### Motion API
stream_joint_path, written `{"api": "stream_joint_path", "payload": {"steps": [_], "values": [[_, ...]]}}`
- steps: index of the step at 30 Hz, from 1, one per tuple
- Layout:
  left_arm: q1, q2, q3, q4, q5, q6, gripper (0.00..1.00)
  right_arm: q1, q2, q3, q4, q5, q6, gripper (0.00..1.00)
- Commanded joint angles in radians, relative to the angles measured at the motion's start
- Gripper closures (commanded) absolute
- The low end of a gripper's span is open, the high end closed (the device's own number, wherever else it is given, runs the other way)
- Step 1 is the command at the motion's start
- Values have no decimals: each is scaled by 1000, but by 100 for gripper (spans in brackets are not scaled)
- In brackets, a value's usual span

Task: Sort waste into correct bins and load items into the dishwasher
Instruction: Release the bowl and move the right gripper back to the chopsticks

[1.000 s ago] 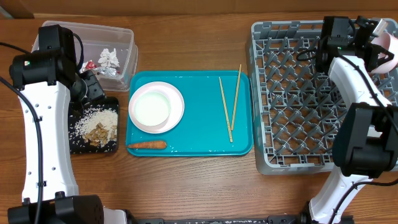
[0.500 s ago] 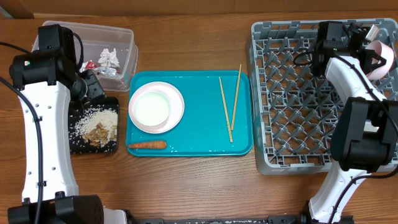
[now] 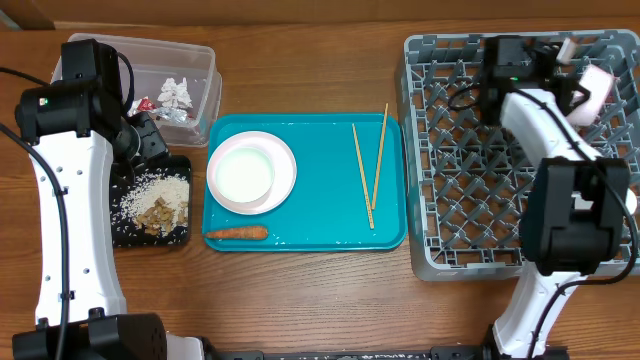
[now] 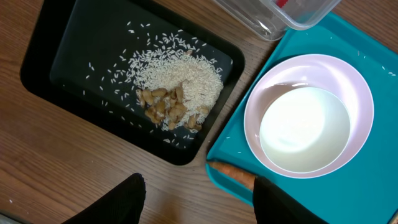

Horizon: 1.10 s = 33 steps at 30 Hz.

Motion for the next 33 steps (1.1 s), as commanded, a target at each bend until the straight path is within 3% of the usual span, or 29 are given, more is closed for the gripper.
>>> {"api": "stream_joint_path", "payload": {"steps": [1, 2, 4, 8, 15, 20, 28, 33], "values": [[-7, -5, 6, 3, 5, -14, 42, 39, -1, -3, -13, -10, 12, 67], [-7, -5, 6, 3, 5, -14, 42, 48, -1, -3, -29, -10, 13, 59], [-7, -5, 6, 3, 5, -14, 42, 55, -1, -3, -58, -10, 14, 52], [-7, -5, 6, 3, 5, -14, 42, 56, -17, -3, -169, -39, 118, 50], [-7, -5, 6, -1, 5, -14, 39, 61, -159, -3, -293, -348, 211, 45], [-7, -5, 6, -4, 5, -14, 34, 110, -315, 0, -299, -595, 202, 24], [-7, -4, 6, -23, 5, -14, 32, 232, -444, -1, -268, -1373, 138, 24], [-7, -4, 6, -23, 5, -14, 30, 375, -392, -2, -266, -1432, 142, 24]]}}
